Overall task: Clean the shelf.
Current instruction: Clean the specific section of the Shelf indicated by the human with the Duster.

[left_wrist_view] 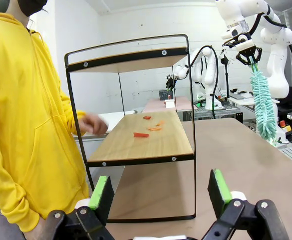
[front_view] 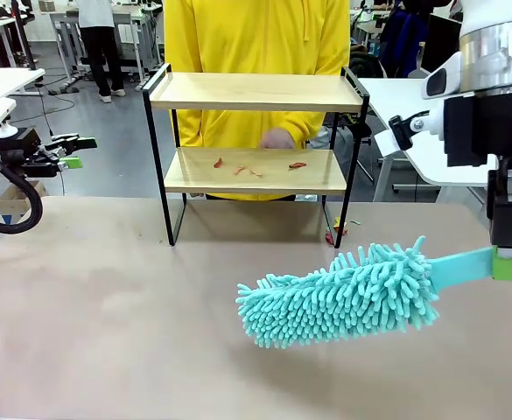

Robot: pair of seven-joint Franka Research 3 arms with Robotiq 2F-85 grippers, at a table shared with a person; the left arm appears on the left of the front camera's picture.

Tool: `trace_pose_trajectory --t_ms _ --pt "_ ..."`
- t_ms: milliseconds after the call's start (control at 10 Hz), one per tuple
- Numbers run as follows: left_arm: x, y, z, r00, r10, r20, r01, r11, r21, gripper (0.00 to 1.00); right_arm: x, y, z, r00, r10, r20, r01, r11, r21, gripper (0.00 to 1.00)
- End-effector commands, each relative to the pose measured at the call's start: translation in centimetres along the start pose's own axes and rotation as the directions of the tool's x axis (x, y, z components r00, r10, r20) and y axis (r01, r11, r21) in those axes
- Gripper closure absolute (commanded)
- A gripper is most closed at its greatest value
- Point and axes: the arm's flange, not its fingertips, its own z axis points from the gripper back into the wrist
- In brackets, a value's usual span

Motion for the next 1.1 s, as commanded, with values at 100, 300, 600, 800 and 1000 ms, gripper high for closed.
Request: trace_pose_trajectory --t_ms 100,300,600,800,1000 --pt "0.30 -0.09 0.05 1.000 -0.018 0.001 0.018 1.000 0.001 0.00 -0.16 0.37 -0.06 1.000 -0.020 0.012 0.020 1.000 0.010 0.87" --pt "0.30 -0.09 0.05 1.000 -0.018 0.001 0.018 1.000 0.001 0.00 -0.16 0.37 -0.06 1.000 -0.020 0.012 0.020 1.000 0.010 0.87" --pt "0.30 -0.09 0.05 1.000 -0.018 0.001 0.018 1.000 0.001 0.00 -0.16 0.37 -0.06 1.000 -0.020 0.012 0.020 1.000 0.010 0.87" --pt "0.30 -0.09 0.05 1.000 -0.018 0.001 0.018 1.000 0.001 0.00 -0.16 0.37 -0.06 1.000 -0.020 0.012 0.020 1.000 0.010 0.87" --pt "0.30 -0.09 0.05 1.000 -0.018 0.001 0.018 1.000 0.001 0.00 -0.16 0.37 -0.06 1.000 -0.020 0.012 0.020 1.000 0.010 0.87"
